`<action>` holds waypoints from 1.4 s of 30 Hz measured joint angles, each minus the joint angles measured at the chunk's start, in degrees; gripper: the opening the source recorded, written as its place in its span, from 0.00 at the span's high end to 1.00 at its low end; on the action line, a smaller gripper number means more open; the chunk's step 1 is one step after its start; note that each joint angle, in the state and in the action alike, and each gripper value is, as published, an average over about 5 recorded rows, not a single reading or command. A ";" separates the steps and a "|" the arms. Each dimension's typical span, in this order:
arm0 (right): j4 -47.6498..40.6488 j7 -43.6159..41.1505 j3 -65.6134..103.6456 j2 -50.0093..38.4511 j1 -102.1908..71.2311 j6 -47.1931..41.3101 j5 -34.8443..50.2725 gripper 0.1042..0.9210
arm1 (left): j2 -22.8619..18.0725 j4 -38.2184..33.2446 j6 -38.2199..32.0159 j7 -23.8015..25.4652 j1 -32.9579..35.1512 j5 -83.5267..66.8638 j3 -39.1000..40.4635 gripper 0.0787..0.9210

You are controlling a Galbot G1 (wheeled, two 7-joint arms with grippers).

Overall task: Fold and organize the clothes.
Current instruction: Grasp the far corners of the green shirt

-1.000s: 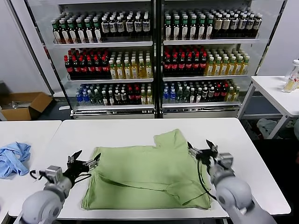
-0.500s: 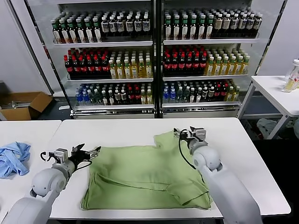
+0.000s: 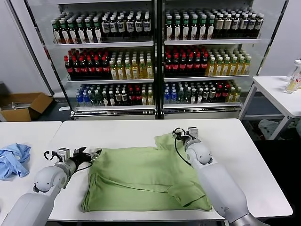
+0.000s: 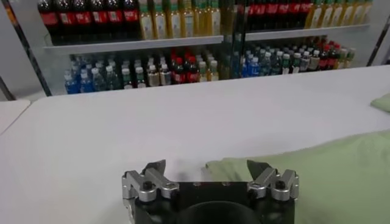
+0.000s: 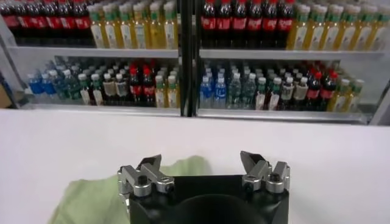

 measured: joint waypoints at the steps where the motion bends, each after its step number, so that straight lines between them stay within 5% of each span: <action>1: -0.42 -0.01 0.01 0.17 0.12 0.04 0.01 0.12 | -0.09 0.32 -0.15 0.11 -0.21 0.16 0.12 0.12; 19: -7.14 -1.37 -0.23 3.39 2.85 2.10 -0.59 0.13 | -0.31 4.17 -1.28 2.28 -1.75 1.92 1.08 0.12; 42: -9.97 -2.75 -0.28 4.08 3.08 4.21 -1.22 0.88 | -0.68 6.14 -3.47 6.57 -2.50 1.76 1.52 0.83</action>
